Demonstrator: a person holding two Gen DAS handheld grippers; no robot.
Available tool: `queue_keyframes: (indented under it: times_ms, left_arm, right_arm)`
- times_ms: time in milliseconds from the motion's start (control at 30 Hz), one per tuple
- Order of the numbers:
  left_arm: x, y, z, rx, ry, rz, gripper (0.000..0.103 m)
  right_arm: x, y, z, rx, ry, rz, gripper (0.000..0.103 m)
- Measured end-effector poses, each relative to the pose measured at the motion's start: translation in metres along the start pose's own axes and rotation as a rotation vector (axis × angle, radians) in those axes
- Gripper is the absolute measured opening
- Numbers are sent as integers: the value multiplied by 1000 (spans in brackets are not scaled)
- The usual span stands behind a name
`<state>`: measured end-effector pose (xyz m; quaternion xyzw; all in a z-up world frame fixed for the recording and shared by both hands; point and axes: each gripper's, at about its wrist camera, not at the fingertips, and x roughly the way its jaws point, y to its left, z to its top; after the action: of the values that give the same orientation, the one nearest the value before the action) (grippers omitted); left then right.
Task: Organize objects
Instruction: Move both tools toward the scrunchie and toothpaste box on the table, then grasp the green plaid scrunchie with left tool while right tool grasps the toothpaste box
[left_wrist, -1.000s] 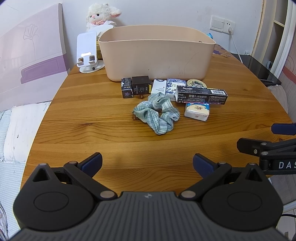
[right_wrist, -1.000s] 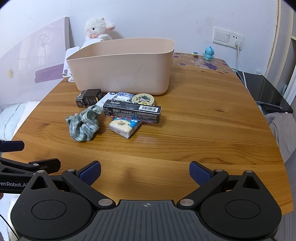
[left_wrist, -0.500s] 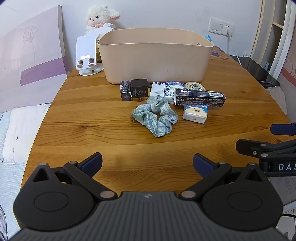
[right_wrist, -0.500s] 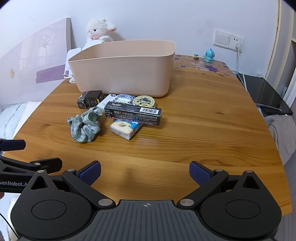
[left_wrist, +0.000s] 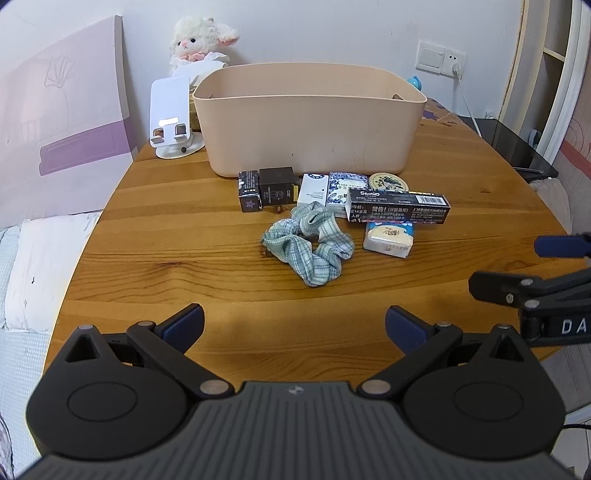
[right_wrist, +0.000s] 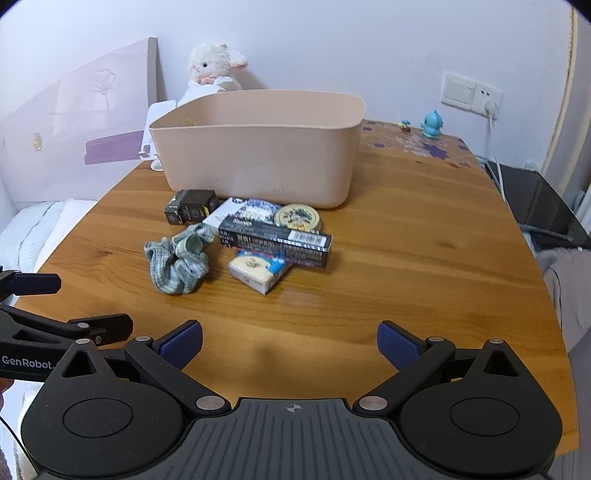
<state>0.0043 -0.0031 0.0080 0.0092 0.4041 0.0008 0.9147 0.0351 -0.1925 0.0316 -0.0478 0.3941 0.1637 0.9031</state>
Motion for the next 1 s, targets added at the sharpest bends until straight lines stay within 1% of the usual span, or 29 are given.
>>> queue_keyframes:
  times_ms: [167,267,400,467,733,900,1000]
  left_arm:
    - [9,2,5,-8,1,11,103]
    - [17,4,10,-9,4,16,103]
    - [25,5,16,-7,3,20,103]
    - [30,6,20,-10,3,19,103]
    - [56,7,34,-22,21,6,103]
    - [75,11,40,-34,49,-8,103]
    - [85,14,42,-41,66,-9,103]
  right_arm:
    - [7,-1,13,-65,-31,-16,102]
    - [16,-2,22,-109,-29,-13,102]
    - [28,-5,29,-153,-15,0,96]
    - [34,-7,32,-166,-12,5,96]
    - [59,-15,47,-183,1,63,96]
    - [75,-16,58,-206,13,105,96]
    - [87,-15,63,-224,33,122,94]
